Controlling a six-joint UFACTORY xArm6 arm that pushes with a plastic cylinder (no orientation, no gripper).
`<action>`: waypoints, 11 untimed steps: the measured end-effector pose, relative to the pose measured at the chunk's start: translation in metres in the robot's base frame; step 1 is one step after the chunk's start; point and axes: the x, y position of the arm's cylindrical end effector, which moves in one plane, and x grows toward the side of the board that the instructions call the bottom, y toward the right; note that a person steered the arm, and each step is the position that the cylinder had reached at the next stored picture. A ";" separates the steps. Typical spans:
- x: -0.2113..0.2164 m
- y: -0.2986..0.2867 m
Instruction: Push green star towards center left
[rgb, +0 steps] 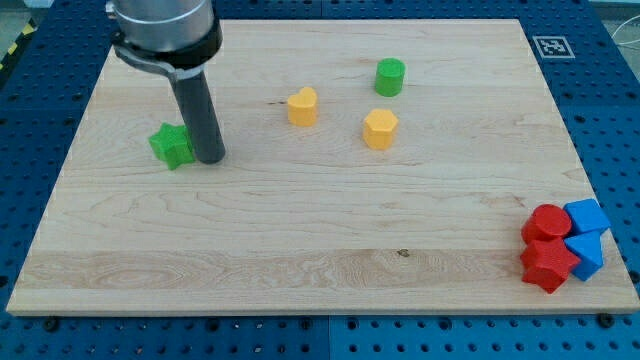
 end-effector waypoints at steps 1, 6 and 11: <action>0.007 -0.006; -0.027 -0.053; -0.072 -0.060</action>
